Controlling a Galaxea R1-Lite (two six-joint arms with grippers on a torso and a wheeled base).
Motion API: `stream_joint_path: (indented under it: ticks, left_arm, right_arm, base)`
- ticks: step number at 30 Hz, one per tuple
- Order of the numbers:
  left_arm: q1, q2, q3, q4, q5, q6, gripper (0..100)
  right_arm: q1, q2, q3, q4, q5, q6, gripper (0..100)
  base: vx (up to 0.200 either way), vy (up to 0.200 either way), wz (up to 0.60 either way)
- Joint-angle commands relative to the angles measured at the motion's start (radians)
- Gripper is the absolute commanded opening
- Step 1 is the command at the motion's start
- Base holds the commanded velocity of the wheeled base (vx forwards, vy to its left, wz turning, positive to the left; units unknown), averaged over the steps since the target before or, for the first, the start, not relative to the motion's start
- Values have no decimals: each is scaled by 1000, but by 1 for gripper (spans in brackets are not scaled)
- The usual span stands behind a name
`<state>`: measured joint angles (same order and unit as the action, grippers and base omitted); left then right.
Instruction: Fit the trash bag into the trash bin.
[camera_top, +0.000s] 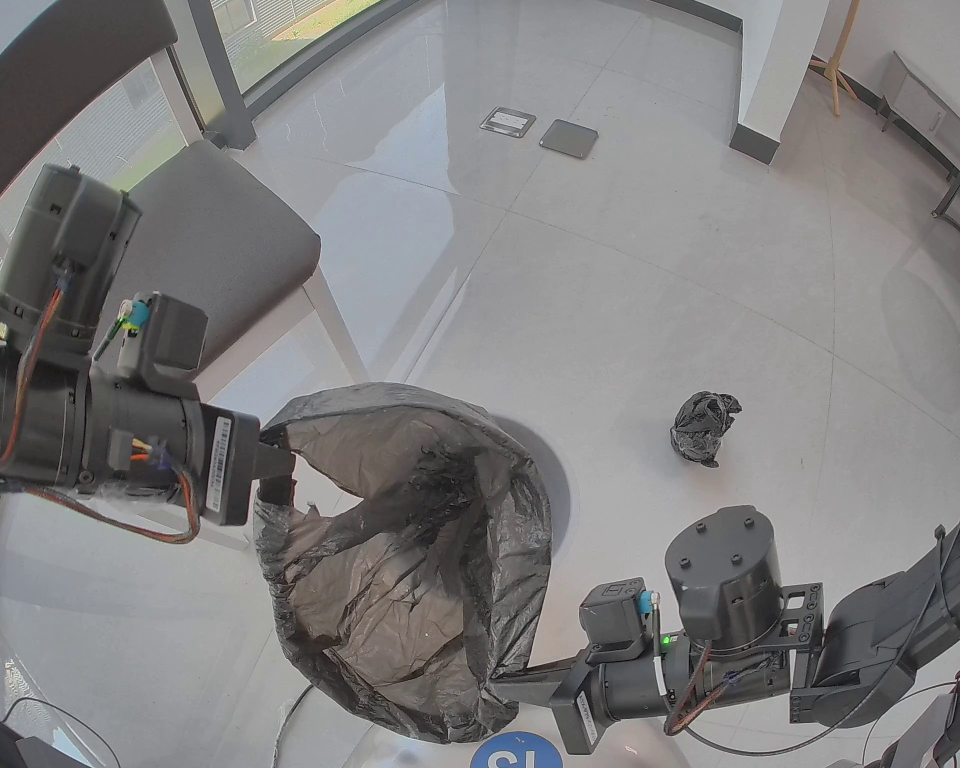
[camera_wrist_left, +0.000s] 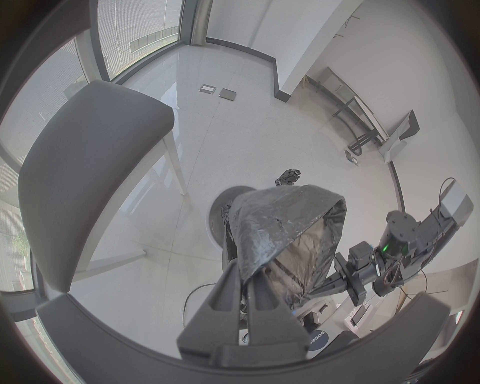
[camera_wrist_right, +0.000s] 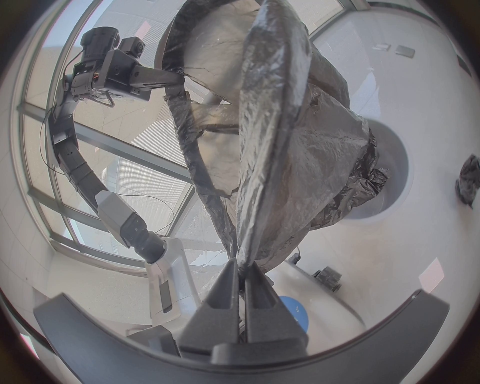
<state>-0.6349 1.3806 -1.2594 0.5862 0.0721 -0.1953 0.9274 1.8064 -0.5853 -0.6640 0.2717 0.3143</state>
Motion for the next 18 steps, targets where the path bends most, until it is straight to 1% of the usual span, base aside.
stream_joint_path:
  ticks: [1, 4, 7, 10, 15, 18]
  left_arm:
    - [0, 77, -57, 3, -3, 1, 0]
    - [0, 101, -78, 3, -3, 2, 0]
    - [1, 124, -92, 3, -5, 2, 0]
    - [1, 172, -114, -8, -5, 2, 0]
    - [1, 253, -157, -17, -6, 2, 0]
    - [23, 336, -219, -28, -5, 4, 0]
  right_arm:
    - [2, 10, 19, 0, 32, 37, 0]
    - [7, 8, 30, 0, 61, 65, 0]
    - [7, 16, 30, -2, 64, 78, 0]
    - [-13, 21, 30, -2, 64, 80, 0]
    - [-64, 50, 28, -8, 58, 65, 0]
    - [-131, 71, 28, -37, 57, 14, 0]
  base:
    - [0, 0, 0]
    - [0, 0, 0]
    - [0, 0, 0]
    - [0, 0, 0]
    - [0, 0, 0]
    - [0, 0, 0]
